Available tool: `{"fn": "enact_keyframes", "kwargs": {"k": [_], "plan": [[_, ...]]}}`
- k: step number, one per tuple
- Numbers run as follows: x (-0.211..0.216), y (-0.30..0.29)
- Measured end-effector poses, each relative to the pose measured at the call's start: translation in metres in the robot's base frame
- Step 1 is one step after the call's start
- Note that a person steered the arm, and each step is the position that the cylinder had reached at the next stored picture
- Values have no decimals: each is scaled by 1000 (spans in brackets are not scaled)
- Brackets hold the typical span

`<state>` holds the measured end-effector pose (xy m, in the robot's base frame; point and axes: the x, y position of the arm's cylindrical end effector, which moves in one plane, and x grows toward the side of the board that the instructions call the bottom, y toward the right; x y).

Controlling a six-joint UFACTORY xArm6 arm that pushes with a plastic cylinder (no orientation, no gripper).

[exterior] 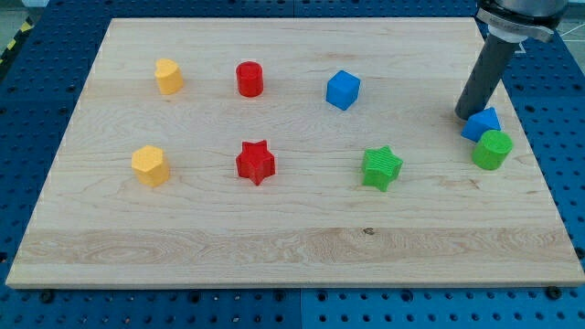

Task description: Slide the blue triangle a bit left

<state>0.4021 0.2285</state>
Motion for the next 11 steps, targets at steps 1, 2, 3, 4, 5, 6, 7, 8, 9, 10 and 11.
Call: {"fn": "enact_keyframes", "kwargs": {"k": [1,2,3,4,5,6,7,8,9,10,11], "plan": [[32,0],[34,0],[39,0],[13,0],[-31,0],[-38,12],[-33,40],[-33,50],[-32,62],[-13,62],[16,62]]}}
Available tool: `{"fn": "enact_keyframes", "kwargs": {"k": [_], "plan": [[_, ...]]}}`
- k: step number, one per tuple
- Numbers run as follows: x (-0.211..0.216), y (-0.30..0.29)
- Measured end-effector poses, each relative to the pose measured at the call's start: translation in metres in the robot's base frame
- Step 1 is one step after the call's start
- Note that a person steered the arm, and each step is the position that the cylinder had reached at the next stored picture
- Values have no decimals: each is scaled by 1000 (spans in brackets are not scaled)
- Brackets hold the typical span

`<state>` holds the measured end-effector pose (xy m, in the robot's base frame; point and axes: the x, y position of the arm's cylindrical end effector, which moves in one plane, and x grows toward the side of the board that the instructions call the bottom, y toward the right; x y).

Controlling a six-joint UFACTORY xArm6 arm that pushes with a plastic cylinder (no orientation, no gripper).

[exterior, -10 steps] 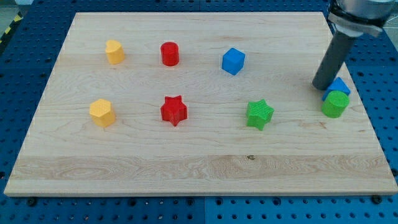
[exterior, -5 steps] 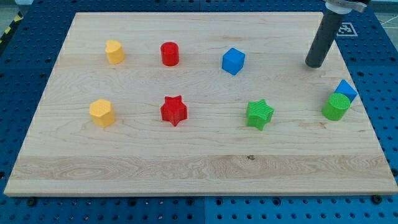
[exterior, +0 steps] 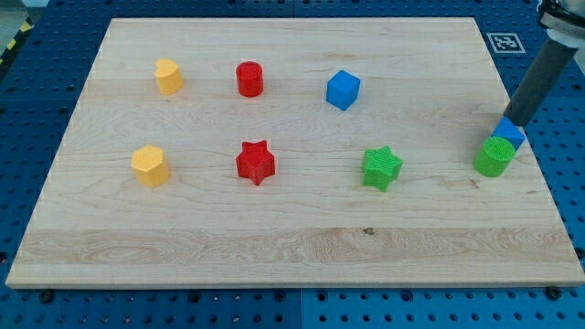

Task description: Slide the blue triangle a bit left

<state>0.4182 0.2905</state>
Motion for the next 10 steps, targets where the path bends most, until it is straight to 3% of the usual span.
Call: {"fn": "enact_keyframes", "kwargs": {"k": [1,4,8,9,10], "plan": [[26,0],[42,-16],[29,-37],[92,-35],[97,-35]]}}
